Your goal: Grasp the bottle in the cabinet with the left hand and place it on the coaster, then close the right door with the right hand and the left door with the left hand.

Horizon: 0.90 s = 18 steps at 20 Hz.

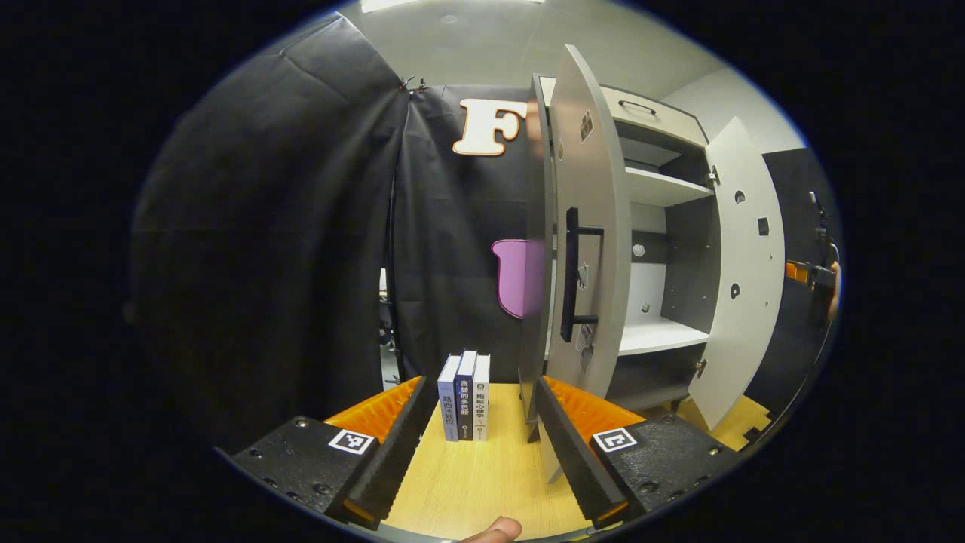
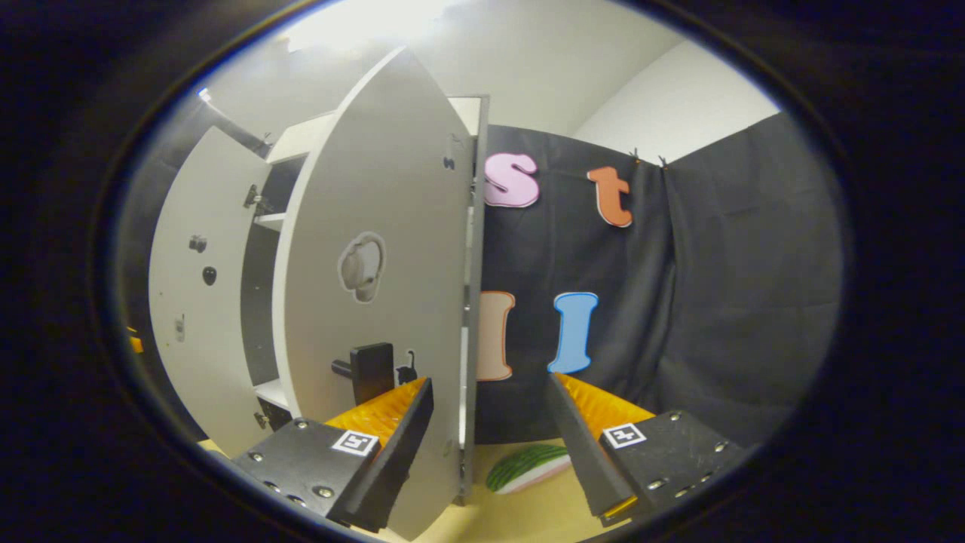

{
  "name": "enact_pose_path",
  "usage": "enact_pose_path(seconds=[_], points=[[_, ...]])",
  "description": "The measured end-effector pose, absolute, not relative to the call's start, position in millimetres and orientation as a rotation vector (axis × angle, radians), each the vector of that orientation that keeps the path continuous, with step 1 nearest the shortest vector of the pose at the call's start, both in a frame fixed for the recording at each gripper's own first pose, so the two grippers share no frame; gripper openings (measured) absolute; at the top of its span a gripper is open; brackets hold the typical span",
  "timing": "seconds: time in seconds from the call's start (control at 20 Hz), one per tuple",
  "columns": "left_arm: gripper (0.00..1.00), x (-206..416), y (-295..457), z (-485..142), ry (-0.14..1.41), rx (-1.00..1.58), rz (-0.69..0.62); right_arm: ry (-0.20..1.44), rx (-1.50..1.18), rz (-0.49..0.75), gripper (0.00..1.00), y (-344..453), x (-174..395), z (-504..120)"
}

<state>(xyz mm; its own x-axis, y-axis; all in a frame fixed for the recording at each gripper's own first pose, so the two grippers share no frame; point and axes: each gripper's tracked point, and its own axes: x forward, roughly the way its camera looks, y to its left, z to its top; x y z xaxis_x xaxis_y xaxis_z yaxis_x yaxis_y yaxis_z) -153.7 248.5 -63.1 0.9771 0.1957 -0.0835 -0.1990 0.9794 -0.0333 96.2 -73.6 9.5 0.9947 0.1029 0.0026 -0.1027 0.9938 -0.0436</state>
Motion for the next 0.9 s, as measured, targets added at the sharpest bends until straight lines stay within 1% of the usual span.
enact_pose_path(seconds=[0.15,0.3,0.55,0.65,0.7,0.75,0.8,0.9], points=[[0.90,-141,262,-68,0.070,-0.028,0.207,-0.040,-0.033,0.122,0.93,-58,100,13],[0.90,-129,271,-79,0.100,-0.031,0.206,-0.056,-0.063,0.117,0.92,-42,104,13],[0.90,-93,280,-79,0.106,-0.029,0.180,-0.088,-0.079,0.191,0.92,4,107,10],[0.90,-75,278,-77,0.100,-0.020,0.159,-0.097,-0.077,0.211,0.94,18,103,6],[0.90,-66,277,-76,0.095,-0.016,0.150,-0.101,-0.072,0.218,0.90,25,100,3],[0.91,-59,275,-75,0.095,-0.012,0.142,-0.097,-0.062,0.223,0.90,31,95,1],[0.90,-51,272,-74,0.092,-0.013,0.130,-0.092,-0.055,0.236,0.94,37,88,-1],[0.89,-38,264,-68,0.079,-0.022,0.103,-0.089,-0.031,0.263,0.94,48,69,-4]])
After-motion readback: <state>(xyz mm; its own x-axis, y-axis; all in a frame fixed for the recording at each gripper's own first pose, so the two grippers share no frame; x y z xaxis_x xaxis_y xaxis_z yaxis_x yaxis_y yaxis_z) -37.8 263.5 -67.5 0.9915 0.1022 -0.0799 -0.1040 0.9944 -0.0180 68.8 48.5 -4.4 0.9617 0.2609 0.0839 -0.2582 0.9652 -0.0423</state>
